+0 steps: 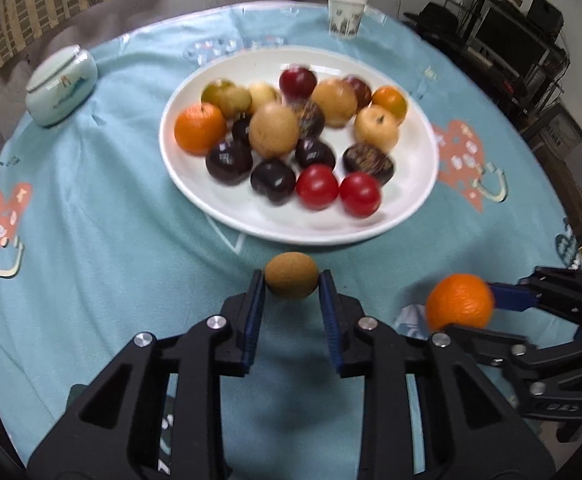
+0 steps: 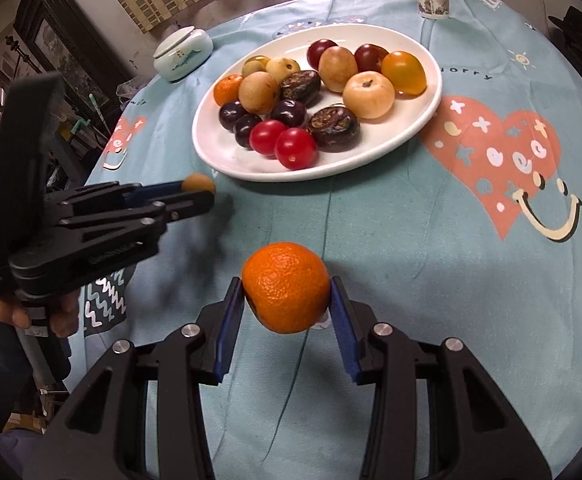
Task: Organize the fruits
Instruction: 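Carry the olive fruit and orange onto the white plate and release both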
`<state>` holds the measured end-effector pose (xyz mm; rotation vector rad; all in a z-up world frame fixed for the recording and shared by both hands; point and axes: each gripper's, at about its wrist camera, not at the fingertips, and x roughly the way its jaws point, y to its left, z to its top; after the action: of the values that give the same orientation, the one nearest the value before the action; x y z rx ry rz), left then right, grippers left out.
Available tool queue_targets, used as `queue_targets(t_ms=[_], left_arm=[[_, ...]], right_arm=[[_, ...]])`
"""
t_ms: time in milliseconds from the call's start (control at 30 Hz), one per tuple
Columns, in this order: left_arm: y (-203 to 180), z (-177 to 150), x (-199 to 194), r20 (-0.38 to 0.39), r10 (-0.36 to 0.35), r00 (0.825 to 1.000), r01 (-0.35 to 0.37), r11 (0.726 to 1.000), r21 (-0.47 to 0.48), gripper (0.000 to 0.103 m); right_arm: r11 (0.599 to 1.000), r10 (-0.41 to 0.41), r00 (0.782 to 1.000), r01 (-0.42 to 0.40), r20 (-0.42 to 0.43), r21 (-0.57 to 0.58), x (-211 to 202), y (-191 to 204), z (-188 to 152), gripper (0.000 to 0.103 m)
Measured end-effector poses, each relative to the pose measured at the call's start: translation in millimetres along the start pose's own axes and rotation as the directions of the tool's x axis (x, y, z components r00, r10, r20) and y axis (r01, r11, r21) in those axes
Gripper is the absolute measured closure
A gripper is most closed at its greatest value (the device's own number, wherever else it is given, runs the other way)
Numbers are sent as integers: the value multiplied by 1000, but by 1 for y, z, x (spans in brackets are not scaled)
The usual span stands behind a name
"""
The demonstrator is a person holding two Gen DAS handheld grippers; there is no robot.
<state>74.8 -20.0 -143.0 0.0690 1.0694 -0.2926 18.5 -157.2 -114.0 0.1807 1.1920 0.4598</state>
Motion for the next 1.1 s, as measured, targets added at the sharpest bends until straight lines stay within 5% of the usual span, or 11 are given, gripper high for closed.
queue_targets(t_ms=[300, 633, 1100], left_arm=[[-40, -9, -66, 99, 28, 995, -34, 997, 67, 75], [-48, -14, -89, 135, 80, 988, -86, 996, 37, 75], [-42, 27, -90, 180, 167, 969, -154, 984, -84, 75]], right_arm=[[998, 39, 998, -37, 46, -44, -29, 24, -14, 60], [998, 22, 993, -15, 120, -60, -59, 36, -20, 60], [995, -45, 950, 70, 309, -71, -96, 40, 45, 60]])
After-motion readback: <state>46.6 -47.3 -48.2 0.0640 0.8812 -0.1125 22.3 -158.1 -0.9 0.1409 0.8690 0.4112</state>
